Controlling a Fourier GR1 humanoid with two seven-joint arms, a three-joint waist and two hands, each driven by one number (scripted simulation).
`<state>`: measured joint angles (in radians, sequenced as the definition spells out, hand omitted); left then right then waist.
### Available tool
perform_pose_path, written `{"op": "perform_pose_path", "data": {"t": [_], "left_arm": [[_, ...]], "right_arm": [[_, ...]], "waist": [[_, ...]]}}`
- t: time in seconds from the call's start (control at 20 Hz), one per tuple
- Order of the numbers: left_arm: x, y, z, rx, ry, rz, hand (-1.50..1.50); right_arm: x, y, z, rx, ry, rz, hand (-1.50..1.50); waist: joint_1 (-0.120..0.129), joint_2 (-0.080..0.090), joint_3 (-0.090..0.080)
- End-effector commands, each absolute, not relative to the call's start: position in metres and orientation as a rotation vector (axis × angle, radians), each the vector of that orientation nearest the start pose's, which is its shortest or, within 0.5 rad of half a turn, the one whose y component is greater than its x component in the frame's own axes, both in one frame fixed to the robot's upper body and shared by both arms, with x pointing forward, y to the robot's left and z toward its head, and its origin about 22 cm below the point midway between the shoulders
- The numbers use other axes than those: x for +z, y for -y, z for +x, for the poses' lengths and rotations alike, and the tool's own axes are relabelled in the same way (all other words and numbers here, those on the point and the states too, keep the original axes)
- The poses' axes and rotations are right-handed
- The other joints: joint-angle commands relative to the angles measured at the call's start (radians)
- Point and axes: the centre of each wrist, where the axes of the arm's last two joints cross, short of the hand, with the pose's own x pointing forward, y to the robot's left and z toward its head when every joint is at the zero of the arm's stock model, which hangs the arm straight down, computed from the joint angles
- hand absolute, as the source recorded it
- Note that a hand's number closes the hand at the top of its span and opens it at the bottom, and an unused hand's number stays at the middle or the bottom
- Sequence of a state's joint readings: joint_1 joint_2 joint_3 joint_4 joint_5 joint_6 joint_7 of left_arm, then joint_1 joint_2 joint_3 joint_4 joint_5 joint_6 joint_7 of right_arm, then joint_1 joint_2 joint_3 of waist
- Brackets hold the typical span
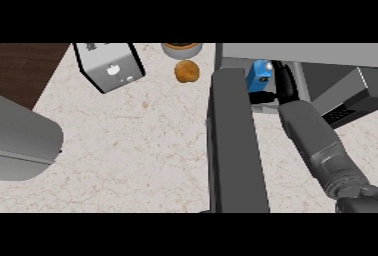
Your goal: Pick up the milk, place it into the microwave and close the microwave
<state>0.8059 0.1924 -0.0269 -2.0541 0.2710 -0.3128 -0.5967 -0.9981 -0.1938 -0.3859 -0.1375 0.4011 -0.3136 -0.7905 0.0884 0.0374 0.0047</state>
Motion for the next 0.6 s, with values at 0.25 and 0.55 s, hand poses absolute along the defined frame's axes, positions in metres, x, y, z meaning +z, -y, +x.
{"op": "perform_pose_path", "data": {"t": [0.25, 0.55], "left_arm": [[0.032, -0.268, 0.062, -0.039, 1.926, -0.185, -1.50], [0.032, -0.249, 0.063, -0.096, 1.915, -0.200, -1.50]], "right_arm": [[-0.022, 0.245, 0.406, 0.316, 1.908, -0.233, -1.50], [-0.062, 0.247, 0.375, 0.307, 1.899, -0.126, -1.50]], "waist": [[-0.045, -0.021, -0.002], [-0.073, -0.037, -0.004]]}}
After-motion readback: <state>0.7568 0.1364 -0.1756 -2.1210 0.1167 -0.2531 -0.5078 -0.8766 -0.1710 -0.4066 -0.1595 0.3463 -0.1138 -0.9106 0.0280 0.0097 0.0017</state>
